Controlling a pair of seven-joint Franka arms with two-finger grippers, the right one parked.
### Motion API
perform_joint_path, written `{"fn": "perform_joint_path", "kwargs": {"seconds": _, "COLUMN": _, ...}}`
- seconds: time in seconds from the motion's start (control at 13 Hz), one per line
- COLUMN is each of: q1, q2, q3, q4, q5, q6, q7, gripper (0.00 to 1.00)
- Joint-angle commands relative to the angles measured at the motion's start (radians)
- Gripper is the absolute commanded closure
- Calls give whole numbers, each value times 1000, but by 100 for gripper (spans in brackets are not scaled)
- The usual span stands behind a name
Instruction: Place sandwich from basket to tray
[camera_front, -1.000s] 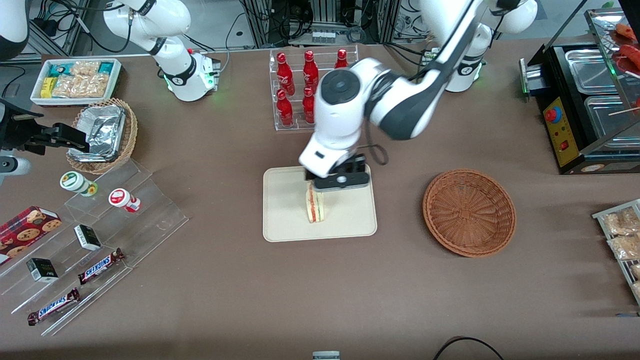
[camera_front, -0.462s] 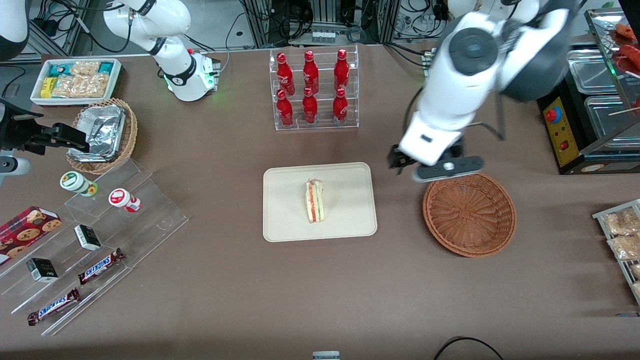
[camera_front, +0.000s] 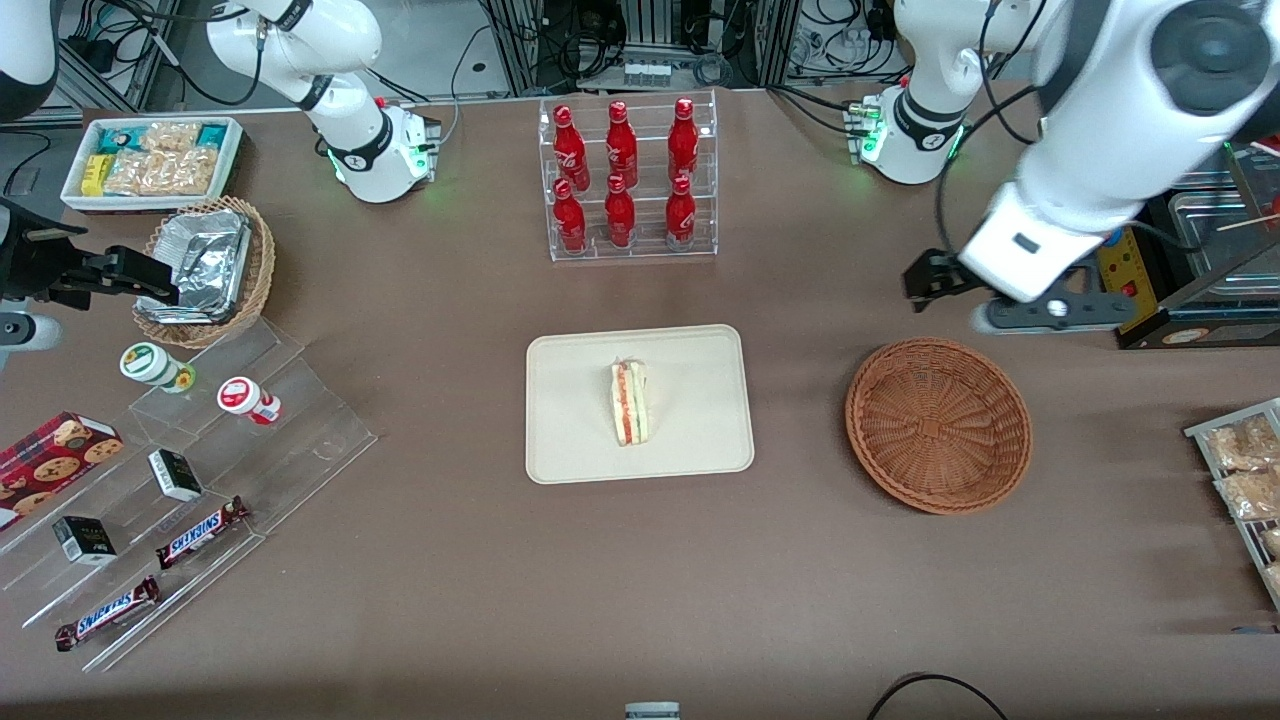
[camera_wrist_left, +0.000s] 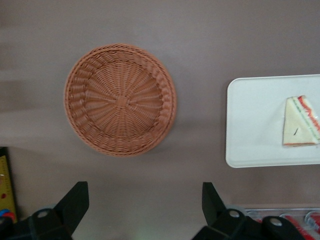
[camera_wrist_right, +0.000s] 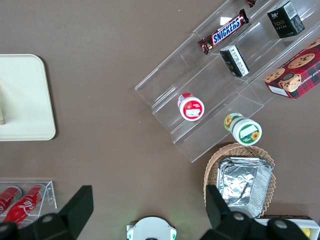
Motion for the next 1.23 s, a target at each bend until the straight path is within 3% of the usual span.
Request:
{"fn": "perform_joint_path", "kwargs": {"seconds": 0.0, "q1": 72, "q2": -56, "q3": -11, "q4": -38, "q5": -22, "q6": -21, "q7": 100, "gripper": 0}}
{"fn": "perform_joint_path", "kwargs": {"seconds": 0.31, "q1": 135, "q2": -91, "q3": 0, "q4": -47, "q5": -22, "q6": -41, "q7": 219, "gripper": 0}}
{"fn": "perform_joint_path", "kwargs": {"seconds": 0.62, "q1": 112, "q2": -90, "q3": 36, "q4": -4, "q5": -21, "q6": -87, "q7": 278, "gripper": 0}}
{"fn": "perform_joint_path", "kwargs": {"seconds": 0.77, "q1": 46, "q2": -67, "q3": 152, "q4": 41, "q5": -37, "q6": -88, "q7": 289, "gripper": 0}}
{"fn": "perform_joint_path", "kwargs": {"seconds": 1.15, "q1": 78, "q2": -8, "q3": 135, "q4": 97, "q5": -35, "q6": -77, "q7": 296, "gripper": 0}}
